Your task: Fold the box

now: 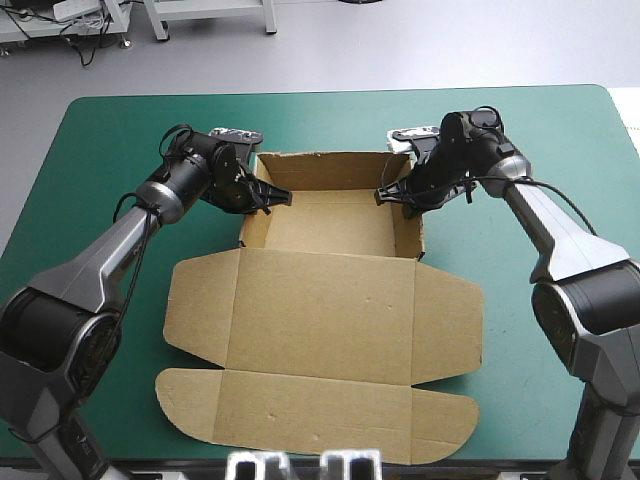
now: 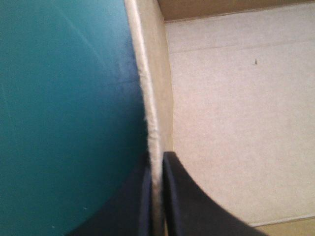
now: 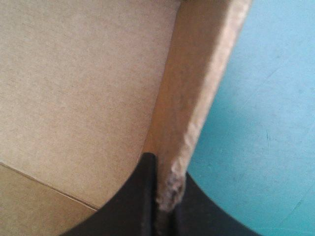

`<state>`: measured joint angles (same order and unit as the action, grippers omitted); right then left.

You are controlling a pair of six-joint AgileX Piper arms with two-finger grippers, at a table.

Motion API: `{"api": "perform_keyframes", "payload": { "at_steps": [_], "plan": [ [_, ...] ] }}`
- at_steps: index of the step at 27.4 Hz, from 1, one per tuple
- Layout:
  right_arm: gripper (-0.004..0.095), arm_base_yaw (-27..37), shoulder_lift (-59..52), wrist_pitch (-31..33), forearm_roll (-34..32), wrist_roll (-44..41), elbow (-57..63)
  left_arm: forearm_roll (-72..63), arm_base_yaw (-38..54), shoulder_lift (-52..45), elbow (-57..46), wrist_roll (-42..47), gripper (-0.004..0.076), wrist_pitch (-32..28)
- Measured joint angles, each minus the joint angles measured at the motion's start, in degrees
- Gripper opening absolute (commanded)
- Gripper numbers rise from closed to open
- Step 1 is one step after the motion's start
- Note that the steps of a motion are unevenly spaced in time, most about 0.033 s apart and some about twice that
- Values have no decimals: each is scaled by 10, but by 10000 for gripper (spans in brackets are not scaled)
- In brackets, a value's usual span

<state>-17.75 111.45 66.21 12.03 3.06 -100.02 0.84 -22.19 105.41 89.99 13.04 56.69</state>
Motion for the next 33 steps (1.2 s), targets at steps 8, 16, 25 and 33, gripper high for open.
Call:
{"api": "perform_keyframes", "payload": {
  "at_steps": [8, 16, 25, 33],
  "plan": [
    [146, -1, 1, -2, -20, 8, 0, 1, 0, 9, 27, -11, 3, 28],
    [319, -5, 6, -10, -29, 27, 1, -5, -1, 43, 59, -17, 362, 78],
    [338, -7, 10, -7, -27, 28, 2, -12, -1, 56, 60, 12, 458, 86],
    [373, -7, 11, 1, -28, 16, -37, -19, -1, 56, 128, 15, 458, 121]
  ]
}}
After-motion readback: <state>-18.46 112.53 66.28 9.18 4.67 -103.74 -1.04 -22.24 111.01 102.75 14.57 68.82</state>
